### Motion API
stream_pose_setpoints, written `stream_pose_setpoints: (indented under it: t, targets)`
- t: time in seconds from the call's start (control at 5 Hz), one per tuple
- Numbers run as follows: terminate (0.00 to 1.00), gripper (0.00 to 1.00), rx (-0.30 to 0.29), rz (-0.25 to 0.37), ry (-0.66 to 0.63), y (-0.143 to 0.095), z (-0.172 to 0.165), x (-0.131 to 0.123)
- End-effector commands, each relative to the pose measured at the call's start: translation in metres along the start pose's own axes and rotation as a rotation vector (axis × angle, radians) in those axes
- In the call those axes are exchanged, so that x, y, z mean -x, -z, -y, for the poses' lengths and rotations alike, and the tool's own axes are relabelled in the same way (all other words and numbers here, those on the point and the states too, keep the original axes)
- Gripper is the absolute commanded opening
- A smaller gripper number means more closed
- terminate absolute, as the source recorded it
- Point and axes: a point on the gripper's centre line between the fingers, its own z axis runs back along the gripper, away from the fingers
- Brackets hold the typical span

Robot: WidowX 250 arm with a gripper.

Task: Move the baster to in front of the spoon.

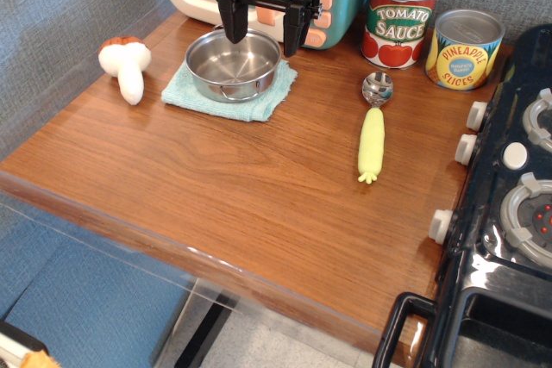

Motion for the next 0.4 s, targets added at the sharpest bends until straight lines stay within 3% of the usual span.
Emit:
stream_pose_setpoints:
  t: [0.0, 0.2]
  targets:
    - [0.00, 1.00, 0.000, 0.000, 0.000, 0.0000, 0.0000, 0.0000]
    - [0.00, 1.00, 0.027, -0.002, -0.030, -0.0011, -0.0029, -0.0019]
